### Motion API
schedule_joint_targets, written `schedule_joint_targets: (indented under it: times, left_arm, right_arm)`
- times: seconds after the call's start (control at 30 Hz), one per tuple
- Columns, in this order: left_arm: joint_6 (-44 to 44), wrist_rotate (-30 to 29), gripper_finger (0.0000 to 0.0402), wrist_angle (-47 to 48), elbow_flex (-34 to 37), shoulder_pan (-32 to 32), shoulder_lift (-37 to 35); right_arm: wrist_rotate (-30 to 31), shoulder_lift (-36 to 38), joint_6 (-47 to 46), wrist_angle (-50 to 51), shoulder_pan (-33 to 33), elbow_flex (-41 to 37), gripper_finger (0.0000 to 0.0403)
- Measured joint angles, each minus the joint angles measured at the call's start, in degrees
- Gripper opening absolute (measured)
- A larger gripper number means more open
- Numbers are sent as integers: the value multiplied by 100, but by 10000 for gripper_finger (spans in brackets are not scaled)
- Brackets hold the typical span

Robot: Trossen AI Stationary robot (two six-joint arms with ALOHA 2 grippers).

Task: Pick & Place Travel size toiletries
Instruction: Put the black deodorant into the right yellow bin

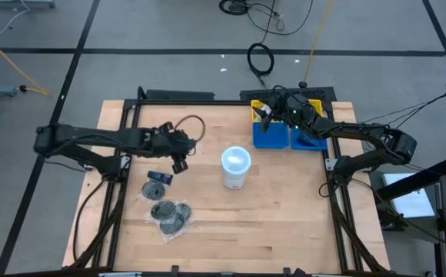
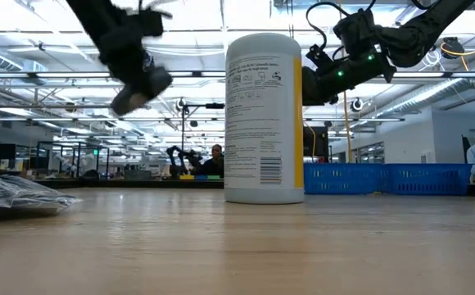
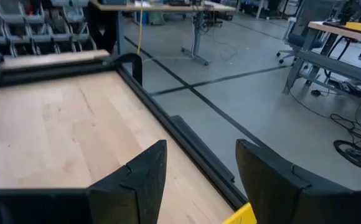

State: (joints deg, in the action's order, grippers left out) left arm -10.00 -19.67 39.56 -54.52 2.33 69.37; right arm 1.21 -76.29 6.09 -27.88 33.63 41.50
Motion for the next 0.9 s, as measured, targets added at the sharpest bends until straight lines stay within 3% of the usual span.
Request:
schedule_joint_targets:
  times: [0.17, 0.4, 0.7, 0.9]
  left_arm:
    - [81, -21, 178, -1006, -2, -135, -535]
    - [559, 8, 178, -2406, -7, -279, -709]
    - [846, 136, 178, -3289, -11, -361, -664]
    - [972, 471, 178, -3851, -11, -361, -666]
  right_arm:
    - [-229, 0, -150, -256, 0, 0, 187]
    - [-1049, 0, -685, -795, 0, 0, 187]
    - [-2622, 2, -1788, -1952, -78, 0, 187]
    - [-3014, 2, -1895, -2682, -571, 0, 187]
